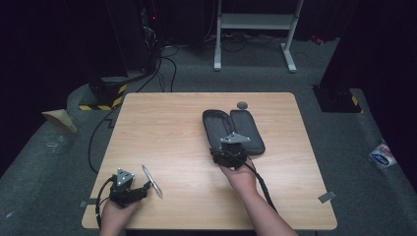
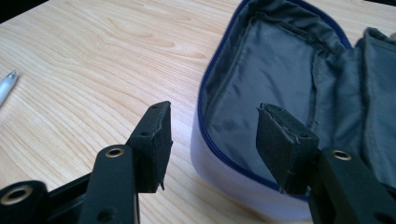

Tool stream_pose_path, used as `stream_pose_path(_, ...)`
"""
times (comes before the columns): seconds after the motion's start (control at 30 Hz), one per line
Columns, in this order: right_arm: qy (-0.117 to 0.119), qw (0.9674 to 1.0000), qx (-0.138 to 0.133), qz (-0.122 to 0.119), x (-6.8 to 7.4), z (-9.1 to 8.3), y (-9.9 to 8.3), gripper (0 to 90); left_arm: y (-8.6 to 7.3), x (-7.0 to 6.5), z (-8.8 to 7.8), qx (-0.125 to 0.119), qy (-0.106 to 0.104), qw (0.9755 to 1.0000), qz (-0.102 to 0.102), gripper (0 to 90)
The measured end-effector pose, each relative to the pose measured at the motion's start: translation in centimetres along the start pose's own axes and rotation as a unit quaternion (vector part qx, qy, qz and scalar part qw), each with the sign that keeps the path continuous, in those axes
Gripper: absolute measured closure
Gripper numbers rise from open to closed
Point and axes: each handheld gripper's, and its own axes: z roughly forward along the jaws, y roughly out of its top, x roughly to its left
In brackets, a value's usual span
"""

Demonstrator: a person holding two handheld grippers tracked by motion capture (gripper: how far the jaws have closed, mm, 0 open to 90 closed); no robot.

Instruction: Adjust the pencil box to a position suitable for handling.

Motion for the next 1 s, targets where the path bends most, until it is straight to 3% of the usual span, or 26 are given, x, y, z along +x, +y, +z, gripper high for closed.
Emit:
stream_pose_path(0.3, 0.000, 1.0000, 0.002, 0.003, 0.4, 1.0, 1.7, 47.8, 0.0, 0.0, 0.0, 0.000, -0.001, 1.0000, -0.001, 24.4)
stream_pose_path(0.63, -0.004, 0.9999, 0.013, -0.001, 0.6, 1.5, 1.7, 49.6, 0.0, 0.0, 0.0, 0.000, -0.002, 1.0000, -0.002, 24.4)
stream_pose_path(0.87, -0.004, 0.9999, 0.014, -0.003, 0.5, 1.6, 1.7, 57.4, 0.0, -0.1, 0.0, 0.000, -0.002, 1.0000, -0.002, 24.4)
stream_pose_path(1.0, -0.012, 0.9997, 0.022, -0.005, 0.3, 1.9, 1.4, 66.0, 0.0, 0.0, 0.0, 0.000, -0.002, 1.0000, -0.002, 24.4)
